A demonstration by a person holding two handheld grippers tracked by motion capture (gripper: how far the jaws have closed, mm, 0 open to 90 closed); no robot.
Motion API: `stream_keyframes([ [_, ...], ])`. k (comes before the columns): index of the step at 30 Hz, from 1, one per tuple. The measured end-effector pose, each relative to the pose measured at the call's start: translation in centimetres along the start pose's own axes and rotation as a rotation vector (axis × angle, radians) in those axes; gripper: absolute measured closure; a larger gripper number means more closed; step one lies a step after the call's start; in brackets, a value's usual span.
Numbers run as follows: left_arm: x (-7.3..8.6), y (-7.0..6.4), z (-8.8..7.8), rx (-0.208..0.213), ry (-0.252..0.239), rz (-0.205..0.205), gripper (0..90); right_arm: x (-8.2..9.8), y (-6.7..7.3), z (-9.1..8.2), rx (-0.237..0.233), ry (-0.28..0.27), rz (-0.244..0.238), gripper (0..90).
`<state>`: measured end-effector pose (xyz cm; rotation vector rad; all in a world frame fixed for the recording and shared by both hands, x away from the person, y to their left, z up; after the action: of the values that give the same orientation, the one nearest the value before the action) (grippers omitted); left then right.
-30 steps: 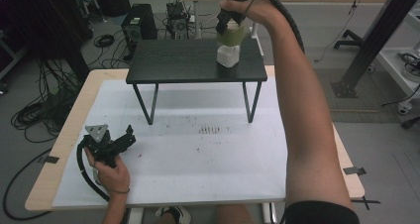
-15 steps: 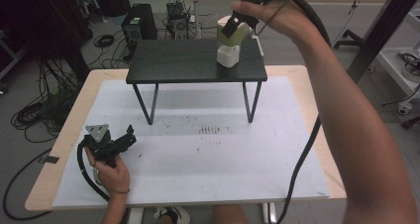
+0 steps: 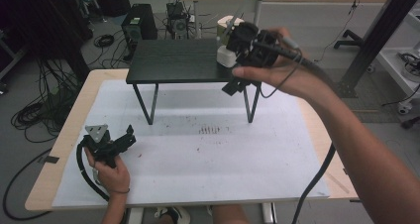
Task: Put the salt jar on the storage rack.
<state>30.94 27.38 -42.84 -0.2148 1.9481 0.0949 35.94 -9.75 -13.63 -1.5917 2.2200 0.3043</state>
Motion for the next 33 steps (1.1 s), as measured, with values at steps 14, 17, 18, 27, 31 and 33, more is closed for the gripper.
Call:
stream_keyframes([
  [14, 0.0, -0.3, 0.1, -0.01, 0.011, 0.017, 0.2, 4.9, 2.0, 5.9, -0.117, 0.038, -0.02, 7.9],
  [17, 0.1, -0.3, 0.2, -0.011, 0.015, 0.022, 0.2, 5.7, 2.1, 6.9, -0.139, 0.052, -0.017, 7.6],
  [18, 0.1, -0.3, 0.2, -0.011, 0.017, 0.023, 0.2, 5.9, 2.1, 7.2, -0.145, 0.054, -0.016, 7.6],
  [27, 0.1, -0.4, 0.2, -0.012, 0.016, 0.032, 0.2, 6.9, 2.5, 8.9, -0.171, 0.071, -0.014, 7.6],
  [31, 0.1, -0.4, 0.2, -0.014, 0.017, 0.031, 0.2, 7.1, 2.6, 9.2, -0.175, 0.079, -0.021, 7.6],
  [33, 0.1, -0.4, 0.2, -0.013, 0.017, 0.032, 0.2, 7.1, 2.6, 9.3, -0.179, 0.079, -0.021, 7.6],
])
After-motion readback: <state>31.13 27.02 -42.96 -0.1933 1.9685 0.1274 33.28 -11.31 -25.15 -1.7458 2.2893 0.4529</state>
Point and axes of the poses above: each handheld gripper's, and its own axes: z roughly forward along the jaws, x roughly out of its underside, y roughly to its left, the point moved 1 cm from there along z, roughly forward along the jaws, and after that the axes turned 4 degrees about -x, right-handed, at the moved point
